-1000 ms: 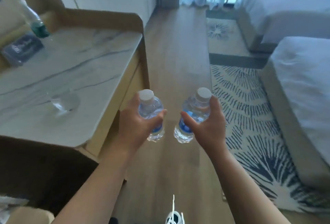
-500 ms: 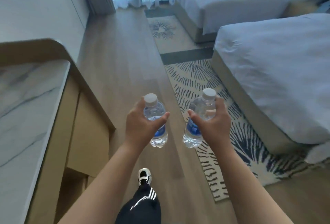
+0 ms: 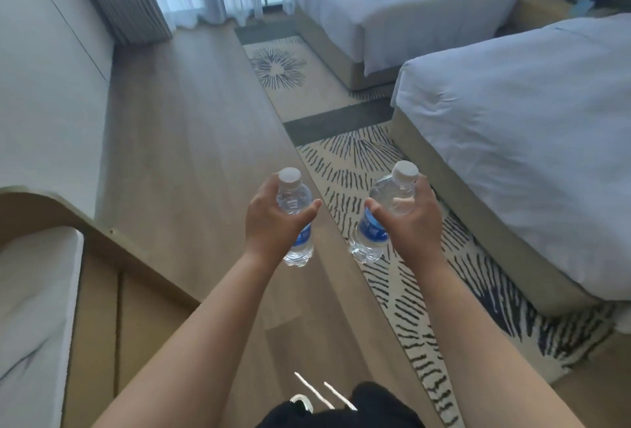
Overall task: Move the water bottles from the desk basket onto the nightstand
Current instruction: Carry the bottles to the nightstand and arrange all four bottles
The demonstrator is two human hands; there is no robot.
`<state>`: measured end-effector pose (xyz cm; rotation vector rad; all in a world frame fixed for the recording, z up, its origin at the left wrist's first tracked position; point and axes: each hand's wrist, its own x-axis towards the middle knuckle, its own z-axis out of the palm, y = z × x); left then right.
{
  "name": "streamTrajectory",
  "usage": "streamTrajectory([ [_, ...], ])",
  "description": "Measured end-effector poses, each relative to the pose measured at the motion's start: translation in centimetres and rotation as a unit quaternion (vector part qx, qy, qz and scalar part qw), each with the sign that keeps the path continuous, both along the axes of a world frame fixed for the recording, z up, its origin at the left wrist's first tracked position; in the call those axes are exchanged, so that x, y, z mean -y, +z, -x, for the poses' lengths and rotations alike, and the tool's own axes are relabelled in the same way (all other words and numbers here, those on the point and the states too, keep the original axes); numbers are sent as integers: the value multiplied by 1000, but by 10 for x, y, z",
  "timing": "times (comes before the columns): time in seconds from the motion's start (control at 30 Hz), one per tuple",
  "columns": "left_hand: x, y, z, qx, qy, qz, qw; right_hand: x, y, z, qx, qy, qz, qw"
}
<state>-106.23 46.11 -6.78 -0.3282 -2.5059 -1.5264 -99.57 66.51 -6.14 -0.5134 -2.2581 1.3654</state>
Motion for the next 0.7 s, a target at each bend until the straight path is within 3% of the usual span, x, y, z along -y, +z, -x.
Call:
streamTrajectory([
  [0.33, -68, -22, 165, 14, 16, -42, 999, -66, -25, 154, 8, -15, -27, 1000],
  [0.7, -205, -10, 354, 19, 14, -7, 1000, -187, -28, 344, -1, -30, -7, 1000],
])
